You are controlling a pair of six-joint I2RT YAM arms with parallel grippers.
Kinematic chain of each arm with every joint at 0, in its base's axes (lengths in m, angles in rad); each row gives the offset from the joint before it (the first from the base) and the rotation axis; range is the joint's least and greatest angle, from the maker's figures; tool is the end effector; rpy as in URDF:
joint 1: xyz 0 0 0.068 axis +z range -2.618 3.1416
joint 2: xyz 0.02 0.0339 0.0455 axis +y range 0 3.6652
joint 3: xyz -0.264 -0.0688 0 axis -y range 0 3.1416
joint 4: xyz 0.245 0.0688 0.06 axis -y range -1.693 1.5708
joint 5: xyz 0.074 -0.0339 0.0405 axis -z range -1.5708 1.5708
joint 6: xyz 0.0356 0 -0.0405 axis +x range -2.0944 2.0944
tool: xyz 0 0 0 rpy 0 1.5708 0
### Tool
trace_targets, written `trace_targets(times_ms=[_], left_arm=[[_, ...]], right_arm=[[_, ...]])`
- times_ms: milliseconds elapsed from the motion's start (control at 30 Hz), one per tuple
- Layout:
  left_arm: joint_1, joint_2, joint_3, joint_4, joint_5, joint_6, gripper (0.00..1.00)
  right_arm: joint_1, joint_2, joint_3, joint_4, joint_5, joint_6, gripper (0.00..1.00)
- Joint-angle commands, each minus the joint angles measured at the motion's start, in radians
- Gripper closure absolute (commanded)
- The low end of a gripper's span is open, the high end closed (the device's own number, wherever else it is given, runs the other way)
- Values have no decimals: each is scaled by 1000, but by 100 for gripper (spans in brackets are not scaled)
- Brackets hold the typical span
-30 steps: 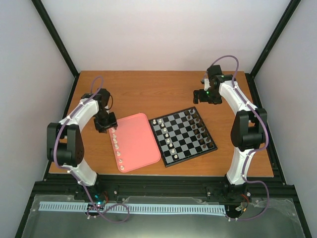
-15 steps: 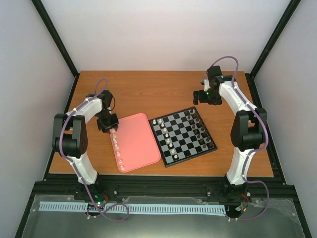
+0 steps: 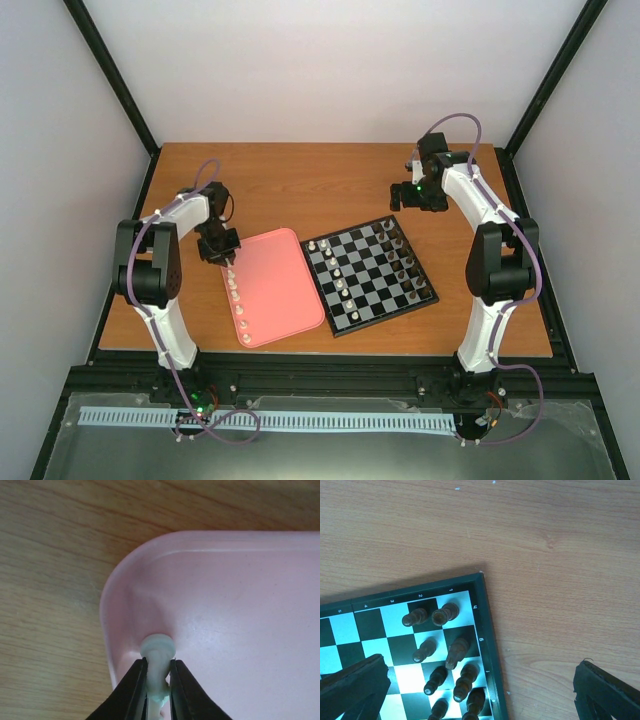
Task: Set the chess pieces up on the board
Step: Pick up the chess piece from the storage box, then place the chess piece on the chessboard.
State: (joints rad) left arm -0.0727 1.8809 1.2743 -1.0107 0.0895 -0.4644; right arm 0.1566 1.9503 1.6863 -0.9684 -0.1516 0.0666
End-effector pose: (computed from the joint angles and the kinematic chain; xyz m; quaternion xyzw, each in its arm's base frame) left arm 0.3299 -0.0272 0.1652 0.1954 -0.9794 0.0370 0.0343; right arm 0.4004 0.0687 0.2497 -0.0570 0.9813 0.0929 0.1585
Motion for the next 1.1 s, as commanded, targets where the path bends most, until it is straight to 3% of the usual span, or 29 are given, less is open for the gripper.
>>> trace_targets(times_ms=[0, 133, 300, 500, 767, 1067], left_arm=[[12, 13, 45, 4, -12, 23, 90], [13, -1, 65, -23, 5, 34, 99], [-26, -79, 124, -112, 15, 44, 99], [-251, -129, 199, -195, 67, -3, 99], [-587, 56, 390, -222, 88, -42, 99], [-630, 188, 503, -166, 18, -34, 98]], right_arm=[[-9, 8, 23, -6, -6, -16, 0], [-10, 11, 27, -8, -6, -16, 0], [-9, 12, 22, -6, -4, -14, 0], [-9, 14, 19, -1, 0, -17, 0], [-10, 21, 18, 3, 0, -20, 0], [-11, 23, 20, 5, -3, -24, 0]])
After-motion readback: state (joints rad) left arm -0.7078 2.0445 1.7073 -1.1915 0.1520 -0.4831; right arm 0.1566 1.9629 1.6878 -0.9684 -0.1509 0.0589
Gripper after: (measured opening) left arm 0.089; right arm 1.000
